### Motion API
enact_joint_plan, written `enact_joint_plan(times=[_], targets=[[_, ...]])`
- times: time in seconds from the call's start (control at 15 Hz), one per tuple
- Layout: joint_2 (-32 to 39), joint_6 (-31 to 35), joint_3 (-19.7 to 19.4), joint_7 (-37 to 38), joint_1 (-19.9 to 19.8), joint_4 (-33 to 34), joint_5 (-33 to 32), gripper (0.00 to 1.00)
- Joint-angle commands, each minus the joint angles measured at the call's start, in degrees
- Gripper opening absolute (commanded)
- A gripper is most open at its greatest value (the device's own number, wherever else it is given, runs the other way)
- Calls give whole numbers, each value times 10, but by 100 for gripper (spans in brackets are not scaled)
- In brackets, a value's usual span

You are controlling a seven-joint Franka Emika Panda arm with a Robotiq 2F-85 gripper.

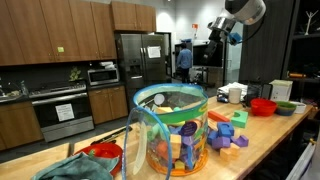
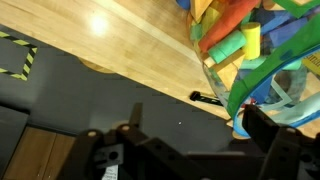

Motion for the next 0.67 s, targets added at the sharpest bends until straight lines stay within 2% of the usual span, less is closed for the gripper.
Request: enact_joint_plan(times=[0.0, 0.27, 0.6], targets=[[4, -4, 15, -8, -18, 2, 10, 100], [3, -4, 14, -9, -19, 2, 10, 100], [27, -99, 7, -48, -19, 60, 7, 100]])
